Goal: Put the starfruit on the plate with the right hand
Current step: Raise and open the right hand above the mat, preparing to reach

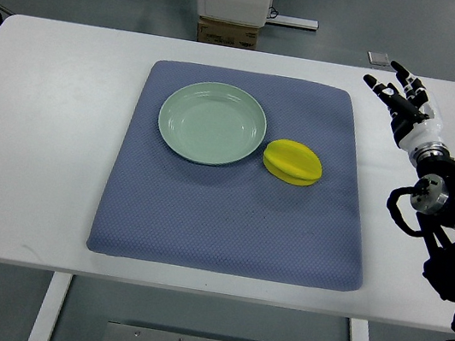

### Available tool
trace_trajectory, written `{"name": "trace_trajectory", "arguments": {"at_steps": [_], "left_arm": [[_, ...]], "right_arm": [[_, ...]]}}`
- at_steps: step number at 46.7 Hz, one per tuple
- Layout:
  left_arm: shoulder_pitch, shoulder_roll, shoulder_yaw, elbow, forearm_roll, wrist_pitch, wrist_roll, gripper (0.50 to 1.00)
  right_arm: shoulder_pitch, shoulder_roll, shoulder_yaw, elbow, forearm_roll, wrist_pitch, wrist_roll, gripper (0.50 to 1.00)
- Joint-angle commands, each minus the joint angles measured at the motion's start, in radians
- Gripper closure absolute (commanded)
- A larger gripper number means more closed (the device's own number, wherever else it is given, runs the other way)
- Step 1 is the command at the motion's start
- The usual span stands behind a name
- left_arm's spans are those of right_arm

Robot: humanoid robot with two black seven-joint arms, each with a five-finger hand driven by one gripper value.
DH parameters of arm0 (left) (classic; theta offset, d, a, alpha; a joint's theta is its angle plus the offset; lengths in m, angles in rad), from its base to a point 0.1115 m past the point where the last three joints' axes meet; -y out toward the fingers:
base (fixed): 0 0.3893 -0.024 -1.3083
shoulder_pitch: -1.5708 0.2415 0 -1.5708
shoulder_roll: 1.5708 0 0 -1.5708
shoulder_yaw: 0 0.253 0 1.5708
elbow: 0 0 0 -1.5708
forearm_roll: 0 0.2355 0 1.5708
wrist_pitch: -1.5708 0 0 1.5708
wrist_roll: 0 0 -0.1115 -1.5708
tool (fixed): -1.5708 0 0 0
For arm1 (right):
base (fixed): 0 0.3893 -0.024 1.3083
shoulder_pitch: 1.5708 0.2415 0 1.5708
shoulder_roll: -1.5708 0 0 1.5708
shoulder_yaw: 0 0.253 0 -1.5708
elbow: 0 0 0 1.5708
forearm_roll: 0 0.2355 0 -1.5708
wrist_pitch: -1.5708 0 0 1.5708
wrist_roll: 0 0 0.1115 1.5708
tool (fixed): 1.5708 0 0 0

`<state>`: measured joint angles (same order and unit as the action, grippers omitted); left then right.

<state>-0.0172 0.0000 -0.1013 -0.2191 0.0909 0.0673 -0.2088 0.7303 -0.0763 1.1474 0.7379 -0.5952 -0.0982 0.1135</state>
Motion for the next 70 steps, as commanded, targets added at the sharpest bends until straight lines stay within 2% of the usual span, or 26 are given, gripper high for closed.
{"name": "trace_trajectory", "arguments": {"at_steps": [1, 70], "left_arm": [[-0.001, 0.0, 0.0, 0.0, 0.001, -0.001, -0.001, 0.5], [0.003, 0.0, -0.001, 0.001, 0.001, 0.0, 0.0, 0.5]], "right_arm": [[0.0, 0.006, 0.0, -0.002, 0.0, -0.001, 0.0, 0.5], [0.006, 0.009, -0.067, 0.008, 0.0, 0.0, 0.017, 0.5]]}}
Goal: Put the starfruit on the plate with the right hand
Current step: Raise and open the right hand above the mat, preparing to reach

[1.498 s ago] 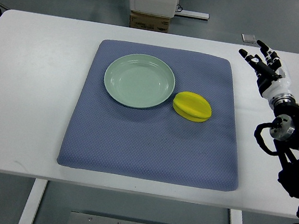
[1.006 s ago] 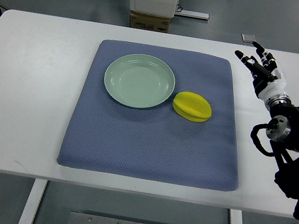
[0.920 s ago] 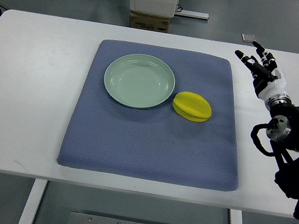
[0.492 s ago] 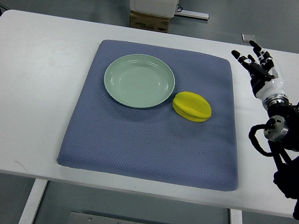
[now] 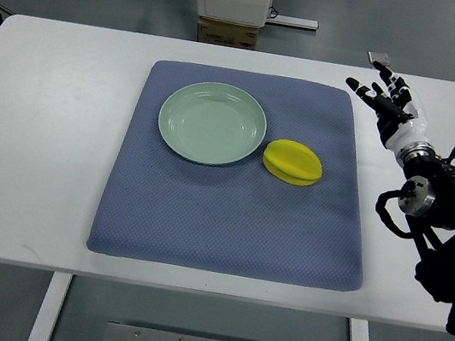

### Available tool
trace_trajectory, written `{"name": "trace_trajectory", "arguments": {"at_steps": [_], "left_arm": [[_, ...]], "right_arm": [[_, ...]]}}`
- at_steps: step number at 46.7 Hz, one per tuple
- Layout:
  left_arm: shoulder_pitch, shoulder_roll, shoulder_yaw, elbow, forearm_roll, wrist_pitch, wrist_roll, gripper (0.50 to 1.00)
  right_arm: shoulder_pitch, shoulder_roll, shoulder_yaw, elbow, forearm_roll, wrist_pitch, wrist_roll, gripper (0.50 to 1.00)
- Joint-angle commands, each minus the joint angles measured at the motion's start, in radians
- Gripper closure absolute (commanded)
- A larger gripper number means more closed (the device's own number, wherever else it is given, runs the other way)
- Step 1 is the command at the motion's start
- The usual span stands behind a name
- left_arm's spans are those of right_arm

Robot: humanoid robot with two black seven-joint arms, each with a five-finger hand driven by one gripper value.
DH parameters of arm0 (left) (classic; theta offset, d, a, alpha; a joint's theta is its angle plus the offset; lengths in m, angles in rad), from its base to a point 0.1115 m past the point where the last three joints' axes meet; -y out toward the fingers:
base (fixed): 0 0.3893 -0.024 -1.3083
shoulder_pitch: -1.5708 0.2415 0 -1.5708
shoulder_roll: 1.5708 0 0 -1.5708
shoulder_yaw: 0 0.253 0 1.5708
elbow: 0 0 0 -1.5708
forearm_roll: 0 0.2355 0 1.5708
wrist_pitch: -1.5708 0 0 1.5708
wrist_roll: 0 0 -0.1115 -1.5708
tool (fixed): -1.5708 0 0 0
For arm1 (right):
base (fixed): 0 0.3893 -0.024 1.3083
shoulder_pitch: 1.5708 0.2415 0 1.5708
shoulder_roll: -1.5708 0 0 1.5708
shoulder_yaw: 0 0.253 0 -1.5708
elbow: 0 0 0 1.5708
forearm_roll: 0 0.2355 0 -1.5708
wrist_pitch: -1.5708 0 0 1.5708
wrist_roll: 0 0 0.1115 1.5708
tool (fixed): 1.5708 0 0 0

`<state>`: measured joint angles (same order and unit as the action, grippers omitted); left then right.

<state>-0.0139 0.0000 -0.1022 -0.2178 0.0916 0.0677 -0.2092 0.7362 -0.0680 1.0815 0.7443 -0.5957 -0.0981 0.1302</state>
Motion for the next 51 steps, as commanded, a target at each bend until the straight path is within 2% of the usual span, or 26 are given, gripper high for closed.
{"name": "trace_trajectory", "arguments": {"at_steps": [1, 51], "left_arm": [[0.0, 0.0, -0.001, 0.0, -0.001, 0.0, -0.001, 0.5], [0.0, 0.0, 0.001, 0.0, 0.0, 0.0, -0.001, 0.5]], "right_arm": [[0.0, 0.001, 0.0, 0.001, 0.001, 0.0, 0.0, 0.5], [0.037, -0.009, -0.104, 0.007, -0.003, 0.003, 0.0, 0.5]]}}
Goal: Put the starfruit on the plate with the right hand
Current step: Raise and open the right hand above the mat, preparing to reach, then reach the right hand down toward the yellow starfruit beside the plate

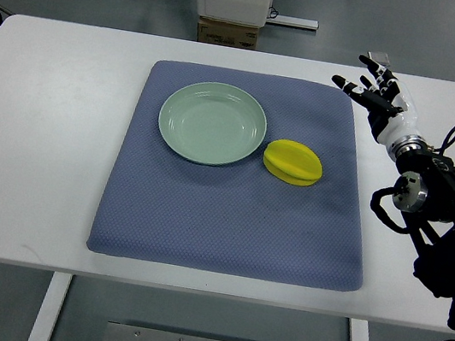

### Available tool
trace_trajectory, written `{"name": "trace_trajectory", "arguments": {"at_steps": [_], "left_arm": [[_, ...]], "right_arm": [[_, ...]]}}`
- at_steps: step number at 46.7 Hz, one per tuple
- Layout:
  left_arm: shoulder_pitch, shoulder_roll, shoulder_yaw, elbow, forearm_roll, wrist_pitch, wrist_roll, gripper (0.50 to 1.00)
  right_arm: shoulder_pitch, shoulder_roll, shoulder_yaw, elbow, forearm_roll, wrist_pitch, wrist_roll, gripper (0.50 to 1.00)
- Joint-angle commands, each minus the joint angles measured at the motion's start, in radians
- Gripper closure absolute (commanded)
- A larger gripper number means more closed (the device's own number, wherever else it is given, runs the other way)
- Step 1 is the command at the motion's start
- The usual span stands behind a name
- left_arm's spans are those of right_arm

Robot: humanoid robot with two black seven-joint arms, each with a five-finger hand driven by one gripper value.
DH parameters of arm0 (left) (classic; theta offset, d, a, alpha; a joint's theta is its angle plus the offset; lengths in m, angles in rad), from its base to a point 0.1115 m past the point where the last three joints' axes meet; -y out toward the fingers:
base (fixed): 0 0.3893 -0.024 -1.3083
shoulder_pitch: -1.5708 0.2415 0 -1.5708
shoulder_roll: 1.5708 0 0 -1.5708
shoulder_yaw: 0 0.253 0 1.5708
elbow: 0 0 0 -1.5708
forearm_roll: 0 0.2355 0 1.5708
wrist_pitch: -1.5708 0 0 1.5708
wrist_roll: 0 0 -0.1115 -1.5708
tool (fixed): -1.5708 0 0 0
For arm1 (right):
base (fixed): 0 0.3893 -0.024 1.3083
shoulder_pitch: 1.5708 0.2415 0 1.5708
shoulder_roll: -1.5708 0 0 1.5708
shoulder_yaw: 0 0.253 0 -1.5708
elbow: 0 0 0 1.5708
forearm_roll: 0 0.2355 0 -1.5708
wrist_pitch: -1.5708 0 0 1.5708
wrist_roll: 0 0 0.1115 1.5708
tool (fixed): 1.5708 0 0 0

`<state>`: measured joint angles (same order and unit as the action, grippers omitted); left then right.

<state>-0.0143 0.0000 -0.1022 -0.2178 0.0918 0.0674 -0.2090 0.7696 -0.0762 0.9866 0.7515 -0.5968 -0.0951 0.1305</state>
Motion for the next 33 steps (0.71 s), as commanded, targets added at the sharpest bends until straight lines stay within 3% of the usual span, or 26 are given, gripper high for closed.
{"name": "trace_trajectory", "arguments": {"at_steps": [1, 33], "left_arm": [[0.0, 0.0, -0.001, 0.0, -0.001, 0.0, 0.0, 0.5], [0.0, 0.0, -0.001, 0.0, 0.0, 0.0, 0.0, 0.5]], "right_arm": [[0.007, 0.0, -0.012, 0.0, -0.001, 0.0, 0.0, 0.5], [0.066, -0.053, -0.18, 0.002, -0.014, 0.0, 0.006, 0.5]]}}
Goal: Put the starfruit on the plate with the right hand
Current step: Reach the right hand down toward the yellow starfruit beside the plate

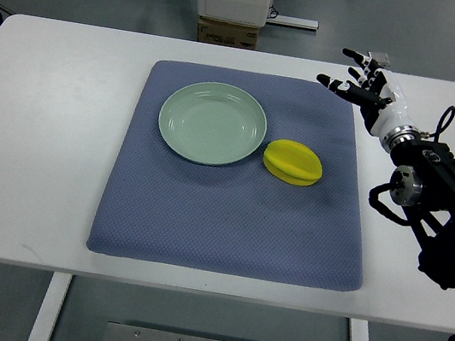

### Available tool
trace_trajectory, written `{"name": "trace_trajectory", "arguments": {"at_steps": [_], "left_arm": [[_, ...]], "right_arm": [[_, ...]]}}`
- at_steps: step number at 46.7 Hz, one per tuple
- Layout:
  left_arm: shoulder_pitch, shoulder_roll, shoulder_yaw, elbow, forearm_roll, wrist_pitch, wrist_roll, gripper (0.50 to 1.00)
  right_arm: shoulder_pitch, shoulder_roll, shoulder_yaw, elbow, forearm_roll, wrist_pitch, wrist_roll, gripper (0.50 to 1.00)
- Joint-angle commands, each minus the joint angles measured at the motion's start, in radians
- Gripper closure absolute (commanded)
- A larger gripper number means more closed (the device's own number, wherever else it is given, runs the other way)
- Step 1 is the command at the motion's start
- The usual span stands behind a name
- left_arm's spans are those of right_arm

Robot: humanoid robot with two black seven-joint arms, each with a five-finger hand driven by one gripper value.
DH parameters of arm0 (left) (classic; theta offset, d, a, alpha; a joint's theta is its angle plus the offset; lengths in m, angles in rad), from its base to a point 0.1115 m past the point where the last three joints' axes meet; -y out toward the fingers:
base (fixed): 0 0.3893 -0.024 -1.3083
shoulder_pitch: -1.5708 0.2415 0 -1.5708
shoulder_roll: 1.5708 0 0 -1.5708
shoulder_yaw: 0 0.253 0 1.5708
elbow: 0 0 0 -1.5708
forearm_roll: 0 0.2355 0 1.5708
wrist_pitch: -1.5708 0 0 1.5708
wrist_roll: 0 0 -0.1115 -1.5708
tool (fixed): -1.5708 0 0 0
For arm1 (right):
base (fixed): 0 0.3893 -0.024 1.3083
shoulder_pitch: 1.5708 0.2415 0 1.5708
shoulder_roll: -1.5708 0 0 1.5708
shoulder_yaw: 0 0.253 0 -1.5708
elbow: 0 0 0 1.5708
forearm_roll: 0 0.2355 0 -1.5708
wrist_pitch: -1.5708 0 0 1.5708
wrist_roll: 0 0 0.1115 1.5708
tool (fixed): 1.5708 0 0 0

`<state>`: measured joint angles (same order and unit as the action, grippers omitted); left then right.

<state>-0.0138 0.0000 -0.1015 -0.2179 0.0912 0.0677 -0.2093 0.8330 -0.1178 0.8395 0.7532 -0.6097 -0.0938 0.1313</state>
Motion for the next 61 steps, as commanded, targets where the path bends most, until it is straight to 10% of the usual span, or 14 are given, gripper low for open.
{"name": "trace_trajectory", "arguments": {"at_steps": [1, 61], "left_arm": [[0.0, 0.0, 0.0, 0.0, 0.001, 0.0, 0.001, 0.5], [0.0, 0.0, 0.0, 0.0, 0.001, 0.0, 0.001, 0.5]], "right_arm": [[0.008, -0.016, -0.045, 0.0, -0.002, -0.001, 0.011, 0.5], [0.086, -0.335, -0.576, 0.34, -0.251, 0.02, 0.074, 0.5]]}}
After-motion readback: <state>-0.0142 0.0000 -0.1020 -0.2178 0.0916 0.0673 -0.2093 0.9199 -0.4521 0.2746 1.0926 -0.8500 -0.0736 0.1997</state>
